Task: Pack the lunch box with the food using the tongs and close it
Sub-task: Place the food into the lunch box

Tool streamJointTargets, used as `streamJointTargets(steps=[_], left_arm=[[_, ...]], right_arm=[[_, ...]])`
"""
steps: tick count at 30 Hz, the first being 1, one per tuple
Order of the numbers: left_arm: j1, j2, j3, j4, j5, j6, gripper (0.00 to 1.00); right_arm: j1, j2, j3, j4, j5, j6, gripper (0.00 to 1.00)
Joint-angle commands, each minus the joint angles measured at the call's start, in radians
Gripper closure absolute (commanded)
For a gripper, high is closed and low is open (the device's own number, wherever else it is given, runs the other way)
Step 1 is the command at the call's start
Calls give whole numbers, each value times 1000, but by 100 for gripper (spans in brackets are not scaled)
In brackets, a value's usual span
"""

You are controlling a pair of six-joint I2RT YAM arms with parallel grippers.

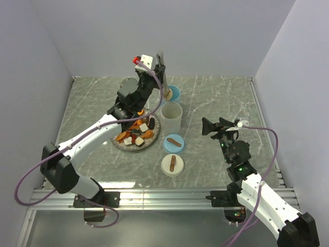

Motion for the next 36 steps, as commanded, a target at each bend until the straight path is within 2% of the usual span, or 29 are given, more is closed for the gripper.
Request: streamJointTargets(steps=[1, 12, 16, 20, 21, 25, 31, 36], left_arm=[[-1, 46, 89, 80, 26, 37, 82], [2, 212, 244, 81, 6, 105, 81], [2, 234, 253, 95, -14, 109, 73], [2, 238, 250, 106, -25, 108, 58], [3, 240, 251, 104, -26, 109, 57], [6, 241, 251, 106, -28, 111, 57], [6, 199, 206, 115, -48, 128, 63], [8, 33, 65, 127, -133, 164, 64]], right_arm=[[-8, -3, -4, 40, 2, -12, 2], [-6, 2, -4, 43, -3, -12, 2], [-6, 3, -4, 44, -6, -13, 2], [-8, 3, -4, 44, -6, -12, 2], [-6, 3, -4, 44, -6, -10, 2], [-6, 3, -6, 43, -7, -12, 2], [-8, 8, -4, 44, -6, -13, 2], [-6, 3, -4, 47, -6, -13, 2]])
